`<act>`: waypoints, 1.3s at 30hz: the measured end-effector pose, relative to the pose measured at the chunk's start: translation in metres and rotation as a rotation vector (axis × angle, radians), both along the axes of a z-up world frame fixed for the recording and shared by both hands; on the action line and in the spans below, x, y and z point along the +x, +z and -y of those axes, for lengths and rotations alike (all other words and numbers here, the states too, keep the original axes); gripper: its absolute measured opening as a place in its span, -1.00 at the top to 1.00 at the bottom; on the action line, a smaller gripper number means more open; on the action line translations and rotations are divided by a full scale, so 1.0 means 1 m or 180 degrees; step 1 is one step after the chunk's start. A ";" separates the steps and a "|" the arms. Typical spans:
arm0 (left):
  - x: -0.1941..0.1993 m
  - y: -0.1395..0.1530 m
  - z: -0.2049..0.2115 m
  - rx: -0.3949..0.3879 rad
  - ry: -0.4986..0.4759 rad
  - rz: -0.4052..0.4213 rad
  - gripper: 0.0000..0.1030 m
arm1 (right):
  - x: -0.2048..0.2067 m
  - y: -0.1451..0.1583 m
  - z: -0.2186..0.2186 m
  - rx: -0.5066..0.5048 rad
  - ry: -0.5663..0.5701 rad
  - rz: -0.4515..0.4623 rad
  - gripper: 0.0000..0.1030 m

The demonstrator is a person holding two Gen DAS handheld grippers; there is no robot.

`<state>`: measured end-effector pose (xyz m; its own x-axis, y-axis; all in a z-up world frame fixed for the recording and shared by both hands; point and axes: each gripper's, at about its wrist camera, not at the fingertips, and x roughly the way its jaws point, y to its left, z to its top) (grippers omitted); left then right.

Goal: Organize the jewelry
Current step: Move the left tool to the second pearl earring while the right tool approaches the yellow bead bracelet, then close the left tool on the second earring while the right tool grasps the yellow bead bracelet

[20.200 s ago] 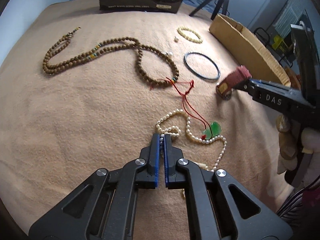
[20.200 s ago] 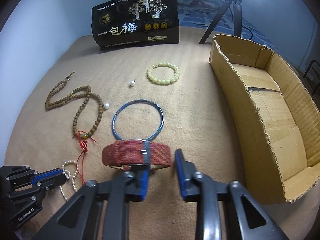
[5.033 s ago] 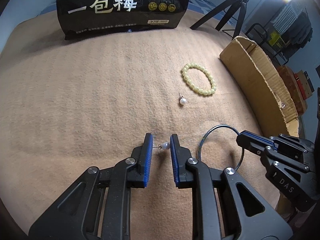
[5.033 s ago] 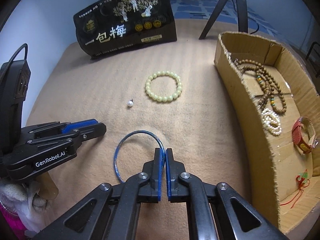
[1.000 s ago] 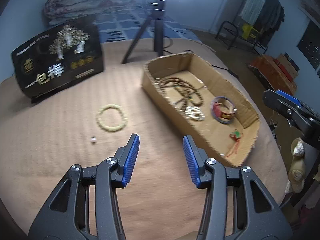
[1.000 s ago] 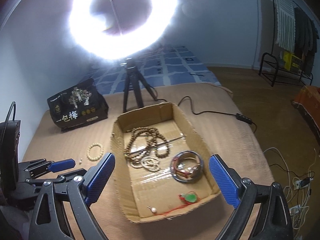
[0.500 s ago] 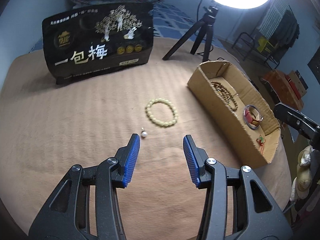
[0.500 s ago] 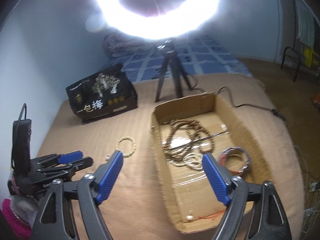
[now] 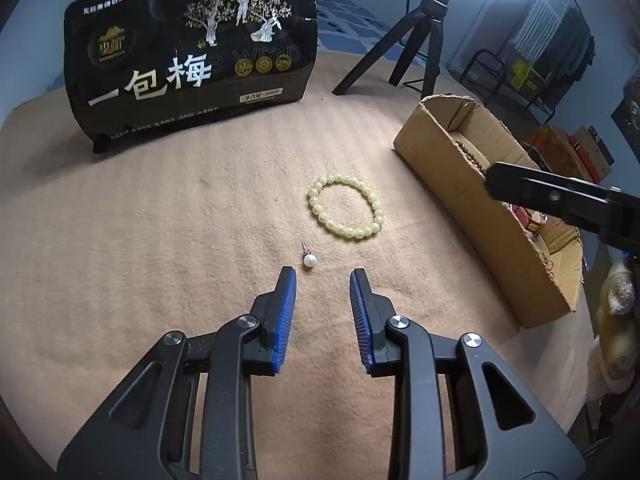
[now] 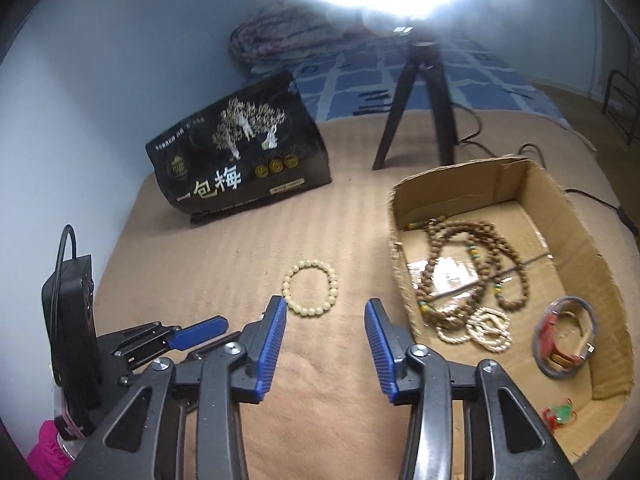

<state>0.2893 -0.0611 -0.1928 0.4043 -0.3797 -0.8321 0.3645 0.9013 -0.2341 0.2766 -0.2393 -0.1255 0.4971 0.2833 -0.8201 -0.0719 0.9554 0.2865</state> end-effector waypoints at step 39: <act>0.021 -0.037 0.010 0.0223 -0.0178 0.0212 0.87 | 0.066 -0.090 -0.046 -0.0442 -0.0170 -0.0374 0.60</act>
<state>0.3108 -0.0711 -0.2300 0.4394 -0.3451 -0.8293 0.4273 0.8924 -0.1450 0.3430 -0.1929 -0.2155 0.4068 0.1392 -0.9028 0.0064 0.9879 0.1551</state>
